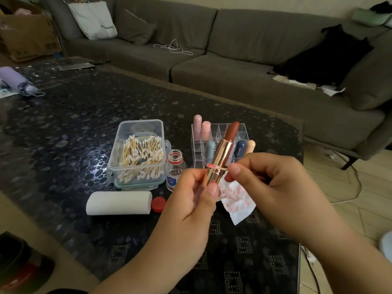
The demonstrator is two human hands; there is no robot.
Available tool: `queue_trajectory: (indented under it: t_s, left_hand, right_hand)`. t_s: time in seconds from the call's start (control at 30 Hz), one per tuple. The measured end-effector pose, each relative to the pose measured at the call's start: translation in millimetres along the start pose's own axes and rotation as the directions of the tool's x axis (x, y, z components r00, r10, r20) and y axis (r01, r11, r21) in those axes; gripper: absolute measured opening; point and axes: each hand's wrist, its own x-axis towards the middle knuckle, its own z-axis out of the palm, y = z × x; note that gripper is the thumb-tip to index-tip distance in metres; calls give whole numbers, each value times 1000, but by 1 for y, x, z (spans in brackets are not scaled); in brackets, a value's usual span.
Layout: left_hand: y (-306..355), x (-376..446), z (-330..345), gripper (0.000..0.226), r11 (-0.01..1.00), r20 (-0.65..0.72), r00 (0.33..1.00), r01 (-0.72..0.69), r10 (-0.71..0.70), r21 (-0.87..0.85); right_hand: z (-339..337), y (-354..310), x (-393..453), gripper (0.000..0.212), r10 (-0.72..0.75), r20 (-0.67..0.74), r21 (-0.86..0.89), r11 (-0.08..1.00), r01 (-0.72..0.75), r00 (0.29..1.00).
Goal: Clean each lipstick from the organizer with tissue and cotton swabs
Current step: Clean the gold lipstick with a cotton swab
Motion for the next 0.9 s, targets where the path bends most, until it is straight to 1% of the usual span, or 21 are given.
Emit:
queue_trajectory:
  t_s: [0.03,0.13,0.2,0.27,0.33,0.37,0.43,0.5,0.57,0.63,0.77,0.83,0.9]
  left_hand:
    - [1,0,0,34,1000,15,1000,16,-15,-21]
    - [0,0,-1,18,998,49,998,39,-36,-58]
    - [0,0,-1,16,992,66,997,50,-43,-112]
    - [0,0,-1,22,981,85,995,65,-50,-184]
    - [2,1,-2,19,968,90,994,76,-56,-240]
    - [2,1,-2,17,964,92,994,83,-61,-254]
    - [1,2,-2,20,963,101,993,89,-65,-255]
    - [2,3,0,22,960,114,992,90,-62,-264]
    - [3,3,2,25,945,131,989,105,-67,-310]
    - [4,2,3,27,922,150,985,130,-80,-364]
    - [9,1,3,26,885,161,980,176,-116,-432]
    - [11,1,3,20,879,159,980,180,-121,-441]
    - [11,1,3,22,880,154,980,180,-124,-439]
  right_hand:
    - [-2,0,0,31,20,16,34,999,-21,1000]
    - [-5,2,1,24,35,49,128,991,-41,998]
    - [-7,4,1,23,36,50,177,983,-44,998]
    - [-9,7,0,26,29,34,162,986,-35,999]
    - [-10,9,0,27,32,8,137,990,-32,999]
    - [-11,9,0,28,30,-4,132,991,-30,1000]
    - [-9,11,-1,29,19,-33,133,991,-15,999]
    - [-4,10,-1,24,-11,-65,127,992,19,998]
    - [0,9,-1,17,-45,-79,101,993,53,996]
    - [0,9,-1,18,-54,-80,81,995,61,995]
    - [-8,11,0,25,-4,-50,91,996,8,999]
    - [-11,14,0,25,6,-30,88,996,-4,1000]
    - [-12,17,0,27,11,-26,101,995,-8,1000]
